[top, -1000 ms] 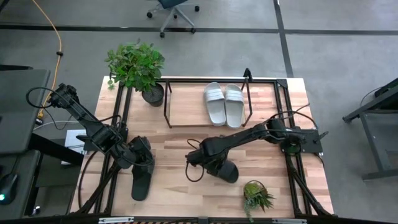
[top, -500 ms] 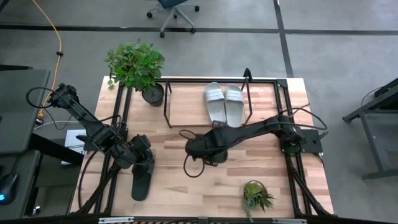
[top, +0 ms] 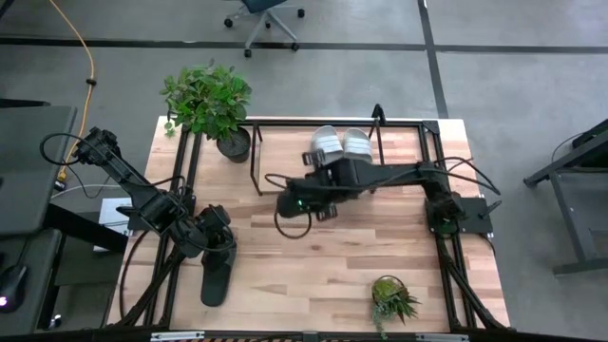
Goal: Pick and place slides into the shelf
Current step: Put the right black slipper on the shelf
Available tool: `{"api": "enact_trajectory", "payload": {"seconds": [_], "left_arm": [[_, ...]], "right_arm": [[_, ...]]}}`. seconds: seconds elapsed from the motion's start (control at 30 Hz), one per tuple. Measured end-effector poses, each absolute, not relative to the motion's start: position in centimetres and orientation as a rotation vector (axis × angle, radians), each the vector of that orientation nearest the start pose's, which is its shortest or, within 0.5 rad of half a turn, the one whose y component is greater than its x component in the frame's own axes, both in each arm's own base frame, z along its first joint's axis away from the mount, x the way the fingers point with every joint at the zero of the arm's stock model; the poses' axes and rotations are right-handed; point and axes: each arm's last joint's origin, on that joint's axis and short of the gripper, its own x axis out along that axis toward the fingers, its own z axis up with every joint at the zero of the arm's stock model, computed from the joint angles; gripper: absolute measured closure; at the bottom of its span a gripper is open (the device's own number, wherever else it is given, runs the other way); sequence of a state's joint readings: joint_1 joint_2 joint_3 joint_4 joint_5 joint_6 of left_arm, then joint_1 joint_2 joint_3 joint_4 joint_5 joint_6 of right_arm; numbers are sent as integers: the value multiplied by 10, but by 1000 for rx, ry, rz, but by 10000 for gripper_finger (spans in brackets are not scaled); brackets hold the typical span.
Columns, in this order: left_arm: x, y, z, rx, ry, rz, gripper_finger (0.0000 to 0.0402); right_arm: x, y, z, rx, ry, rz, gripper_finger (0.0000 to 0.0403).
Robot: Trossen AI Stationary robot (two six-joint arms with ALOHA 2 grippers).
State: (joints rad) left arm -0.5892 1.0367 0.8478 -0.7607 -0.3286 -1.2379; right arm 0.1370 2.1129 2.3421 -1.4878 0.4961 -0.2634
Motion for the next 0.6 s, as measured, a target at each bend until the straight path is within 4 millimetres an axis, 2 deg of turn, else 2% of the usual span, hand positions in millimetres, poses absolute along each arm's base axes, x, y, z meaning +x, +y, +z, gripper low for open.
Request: {"api": "enact_trajectory", "payload": {"seconds": [0.1, 0.33, 0.47, 0.6], "left_arm": [[166, -99, 266, -740, 848, 307, 396], [166, -99, 266, -778, 840, 329, 396], [166, -99, 266, -783, 839, 331, 396], [166, -99, 266, -783, 839, 331, 396]], "right_arm": [[412, 22, 355, -729, 1265, -104, 403], [434, -21, 358, -914, 1150, -59, 403], [446, -29, 358, -1075, 1093, -3, 403], [451, -33, 349, -1254, 1114, 162, 403]]}}
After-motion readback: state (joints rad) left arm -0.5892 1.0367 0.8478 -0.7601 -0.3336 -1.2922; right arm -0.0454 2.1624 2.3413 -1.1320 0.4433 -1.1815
